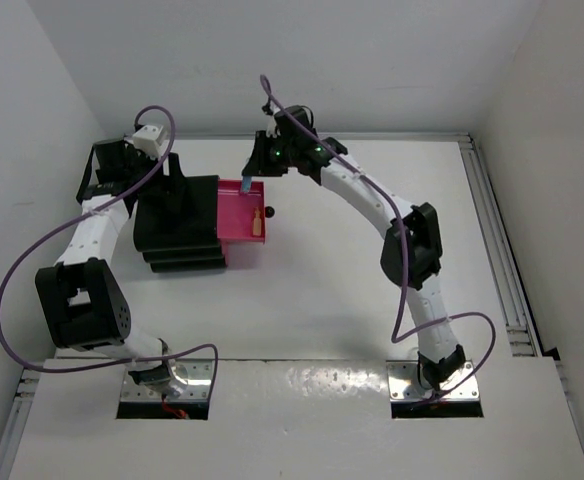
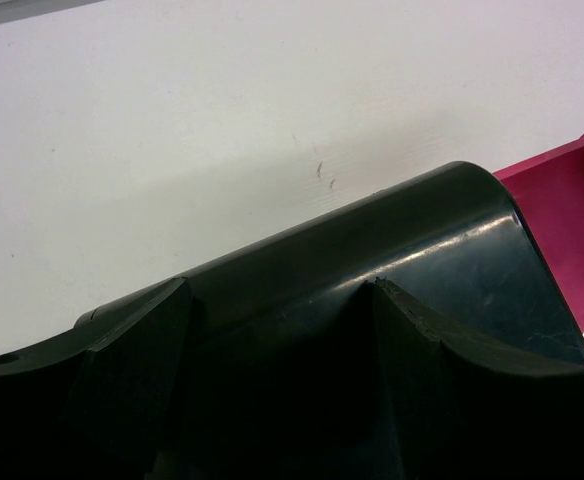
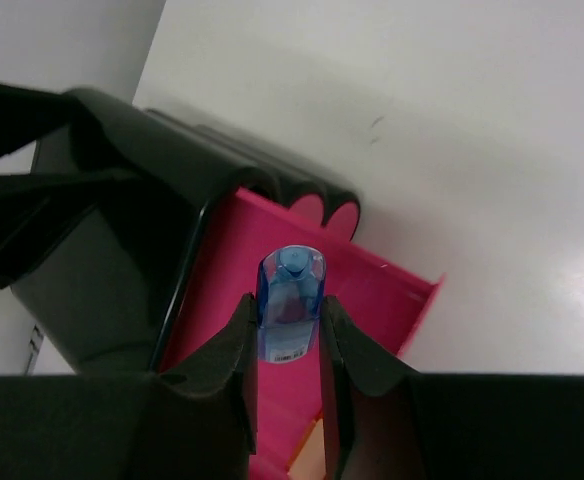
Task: Sort the stationery into containers
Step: Place the stationery in the storage box, then close the drawer in the storage box.
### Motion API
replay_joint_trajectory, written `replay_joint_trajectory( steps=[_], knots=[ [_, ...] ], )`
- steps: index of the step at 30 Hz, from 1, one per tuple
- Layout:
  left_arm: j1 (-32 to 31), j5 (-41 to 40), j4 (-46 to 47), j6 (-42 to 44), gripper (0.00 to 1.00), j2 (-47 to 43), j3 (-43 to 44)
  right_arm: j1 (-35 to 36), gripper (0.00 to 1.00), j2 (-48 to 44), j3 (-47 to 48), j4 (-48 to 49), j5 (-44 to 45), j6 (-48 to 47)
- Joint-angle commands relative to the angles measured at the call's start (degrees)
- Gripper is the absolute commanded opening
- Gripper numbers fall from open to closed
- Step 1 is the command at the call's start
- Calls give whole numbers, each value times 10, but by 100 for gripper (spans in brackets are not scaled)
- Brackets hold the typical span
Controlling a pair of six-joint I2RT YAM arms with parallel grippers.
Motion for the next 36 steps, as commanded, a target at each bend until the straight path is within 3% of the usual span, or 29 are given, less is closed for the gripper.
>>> replay_joint_trajectory(
  steps=[1,6,8,9,12,14,18,21,23,28,30,32,36],
  knots=[
    [-8,-30,-166,12,78,31,-54,24,0,-10,-1,2,-1,26],
    [-8,-27,-163,15,78,30,-60,49,0,3,-15,-31,-4,56],
    [-9,-26,-162,16,78,29,-62,50,13,14,-3,-51,-17,71],
    [-8,-26,-162,16,78,28,-63,50,29,21,-1,-54,-24,75],
    [-9,-27,-164,24,78,21,-70,51,55,14,-4,-50,-35,72],
    [-9,-28,-163,25,78,15,-76,51,59,3,-10,-33,-34,61],
    [-9,-27,-164,28,78,11,-77,29,56,-43,-20,14,-51,17],
    [-8,-30,-167,33,78,9,-79,-11,38,-95,-66,64,-78,-2],
    [-8,-33,-165,35,78,6,-82,-49,32,-121,-114,85,-88,-2],
    [-6,-31,-163,35,78,6,-89,-101,10,-168,-206,18,-55,-42],
    [-6,-30,-164,35,78,7,-91,-111,11,-166,-236,2,-72,-59],
    [-7,-33,-163,36,78,10,-90,-104,19,-154,-245,-1,-103,-75],
    [-7,-33,-169,37,78,15,-82,-79,26,-105,-197,-43,-108,-96]
  ],
)
